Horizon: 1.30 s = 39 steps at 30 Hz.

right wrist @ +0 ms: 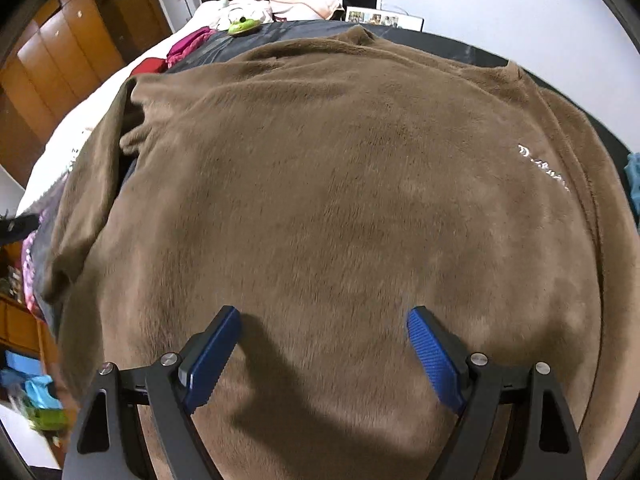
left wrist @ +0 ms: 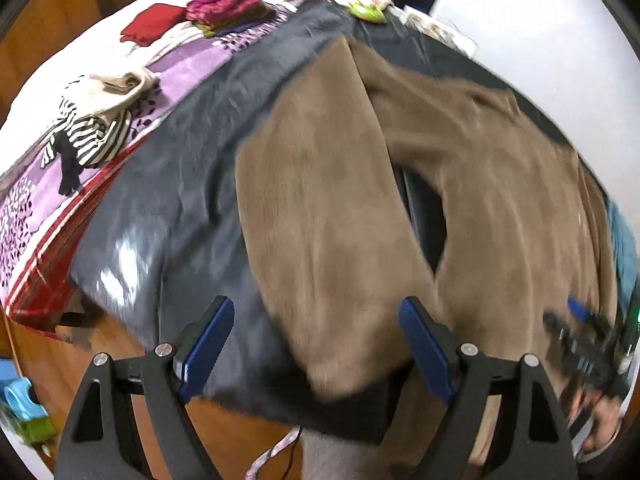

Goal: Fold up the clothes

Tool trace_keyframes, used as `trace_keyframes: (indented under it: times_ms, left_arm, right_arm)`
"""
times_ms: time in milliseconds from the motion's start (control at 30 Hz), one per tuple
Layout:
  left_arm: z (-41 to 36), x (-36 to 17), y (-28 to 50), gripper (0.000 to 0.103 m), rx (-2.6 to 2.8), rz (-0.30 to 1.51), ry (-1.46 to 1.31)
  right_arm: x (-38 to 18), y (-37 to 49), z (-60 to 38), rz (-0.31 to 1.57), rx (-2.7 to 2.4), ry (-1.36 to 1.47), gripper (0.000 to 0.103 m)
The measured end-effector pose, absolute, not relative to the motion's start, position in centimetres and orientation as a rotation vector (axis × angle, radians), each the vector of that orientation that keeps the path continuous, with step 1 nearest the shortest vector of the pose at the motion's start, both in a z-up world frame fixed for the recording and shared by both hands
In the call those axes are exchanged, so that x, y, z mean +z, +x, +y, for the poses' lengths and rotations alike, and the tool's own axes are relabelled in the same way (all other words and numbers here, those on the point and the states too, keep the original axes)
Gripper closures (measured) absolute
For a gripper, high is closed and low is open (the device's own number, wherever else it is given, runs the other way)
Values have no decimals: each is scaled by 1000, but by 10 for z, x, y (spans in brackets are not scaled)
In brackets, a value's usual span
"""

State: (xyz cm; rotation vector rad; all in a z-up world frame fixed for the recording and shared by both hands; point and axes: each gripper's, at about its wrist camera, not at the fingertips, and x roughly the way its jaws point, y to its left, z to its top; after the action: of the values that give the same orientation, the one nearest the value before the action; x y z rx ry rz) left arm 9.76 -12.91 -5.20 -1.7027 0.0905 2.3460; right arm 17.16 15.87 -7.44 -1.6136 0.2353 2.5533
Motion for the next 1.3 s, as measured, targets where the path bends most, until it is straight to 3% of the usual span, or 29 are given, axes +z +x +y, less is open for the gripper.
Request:
trace_keyframes:
  times_ms: [333,533,733,800,967,1300]
  left_arm:
    - [-134,-74,137,15,2293,364,-1564]
    - [-150,-87,120,15,2348,240,-1586]
    - [-143,-94,114,16,2387,364,-1505]
    - [-141,-96,119,19,2369,400,-1468]
    - [-135,-96,123,36,2308,414,-1411]
    - [-135,-94,123,43,2203,345,-1408]
  right_arm:
    - [-78,177,151,174,2498,-1615,15]
    - [-80,175,147,165,2461,-1600,13]
    - [-81,167,142,173,2427,-1608,12]
    - [-81,165,141,178,2414,-1610,11]
    - [-82,161,136,189,2384,-1608,10]
    - [-82,157,131,190,2358,-1579,7]
